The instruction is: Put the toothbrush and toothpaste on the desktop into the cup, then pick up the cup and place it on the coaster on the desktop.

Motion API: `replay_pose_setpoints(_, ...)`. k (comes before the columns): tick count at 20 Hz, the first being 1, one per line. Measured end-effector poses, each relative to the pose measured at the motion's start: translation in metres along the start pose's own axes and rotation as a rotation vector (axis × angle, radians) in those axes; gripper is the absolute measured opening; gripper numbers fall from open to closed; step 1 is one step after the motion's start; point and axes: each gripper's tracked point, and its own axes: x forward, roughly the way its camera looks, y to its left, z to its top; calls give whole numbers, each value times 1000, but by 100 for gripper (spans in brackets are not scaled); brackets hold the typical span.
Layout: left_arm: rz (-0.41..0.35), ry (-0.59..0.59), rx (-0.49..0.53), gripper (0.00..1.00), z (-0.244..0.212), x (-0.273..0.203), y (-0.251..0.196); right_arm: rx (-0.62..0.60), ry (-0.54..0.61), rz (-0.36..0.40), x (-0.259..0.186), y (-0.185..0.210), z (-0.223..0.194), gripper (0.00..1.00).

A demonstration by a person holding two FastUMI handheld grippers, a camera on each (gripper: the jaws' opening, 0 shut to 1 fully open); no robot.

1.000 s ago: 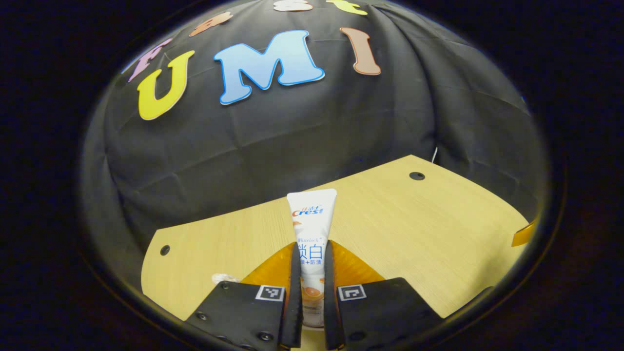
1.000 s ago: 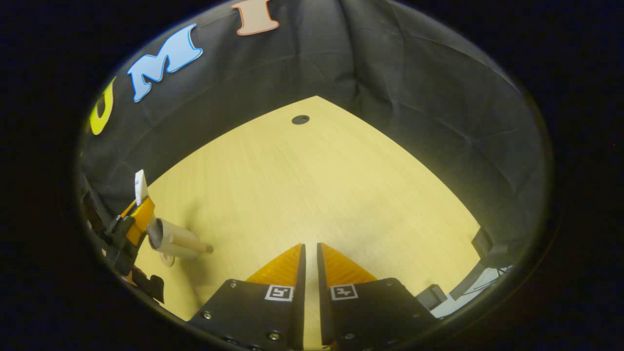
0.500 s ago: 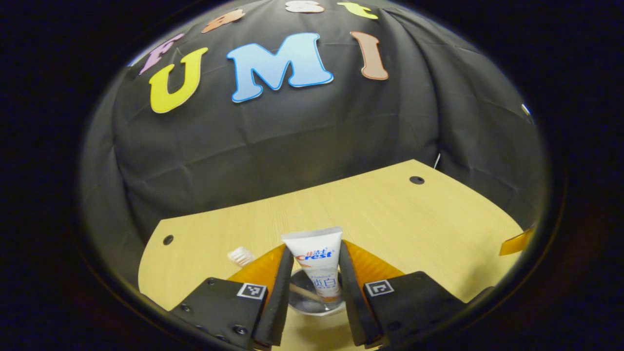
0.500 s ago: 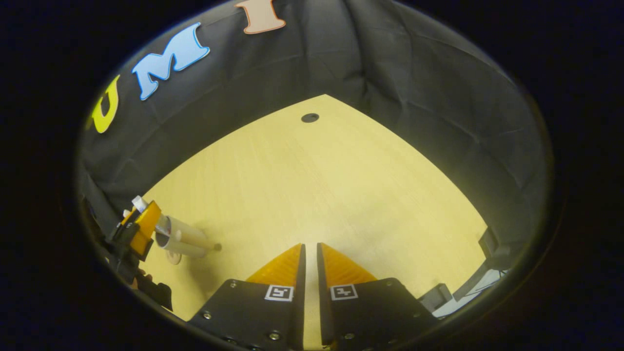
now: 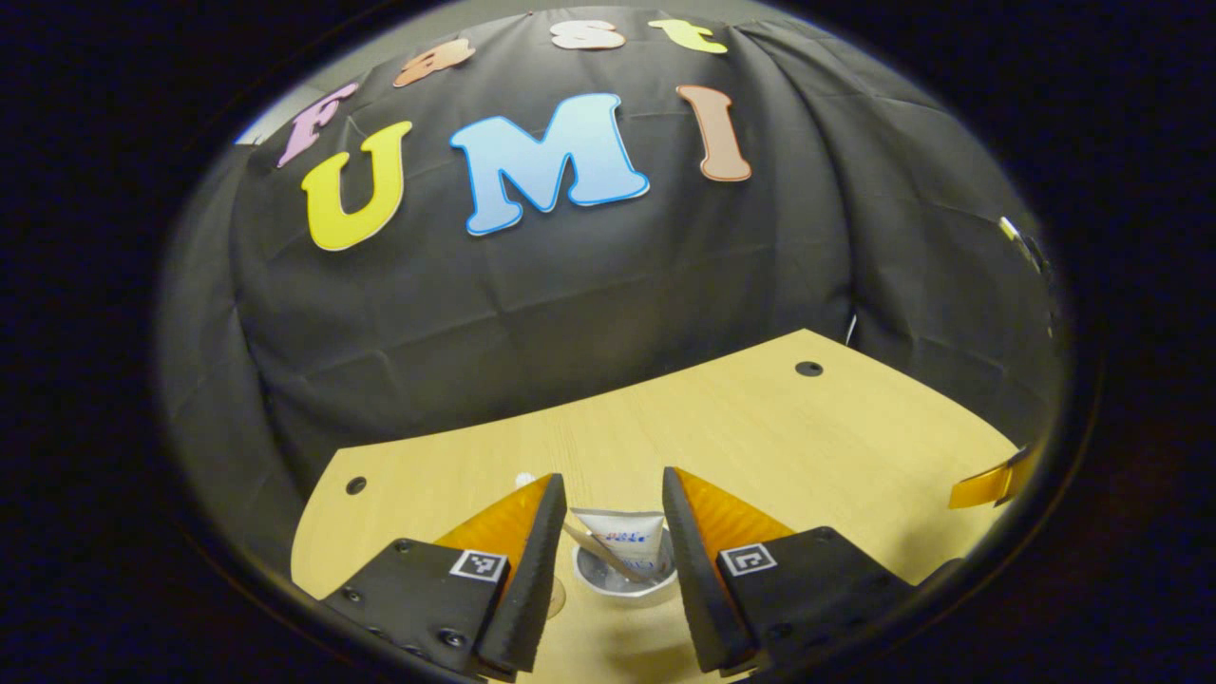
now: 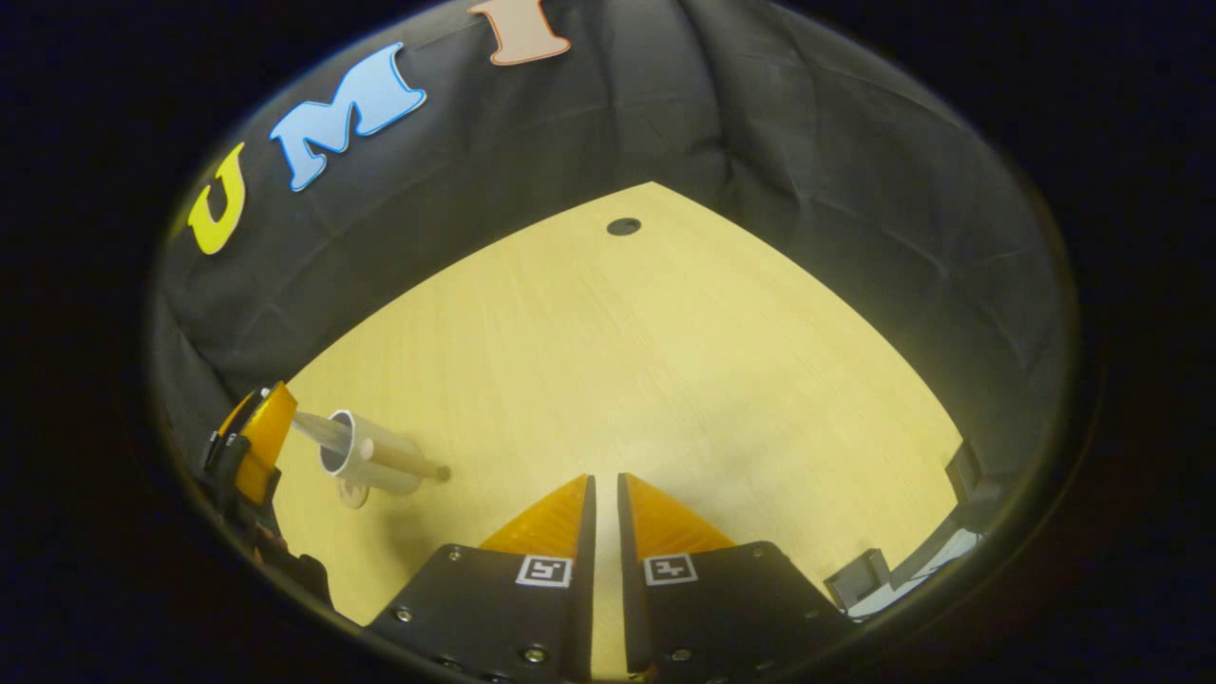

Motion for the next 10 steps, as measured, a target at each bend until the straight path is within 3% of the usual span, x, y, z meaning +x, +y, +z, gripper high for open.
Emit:
replay_pose_setpoints(1,-2,-8,-1,71,3,-7,0,-7,3,11,-4,5,-2,13)
replay_pose_setpoints(4,-3,-19,-10,67,7,-28,3,-50,8,47,-3,18,-4,13)
replay_pose_setpoints(10,38,-21,-45,71,2,-67,30,-158,30,138,-4,55,-8,13)
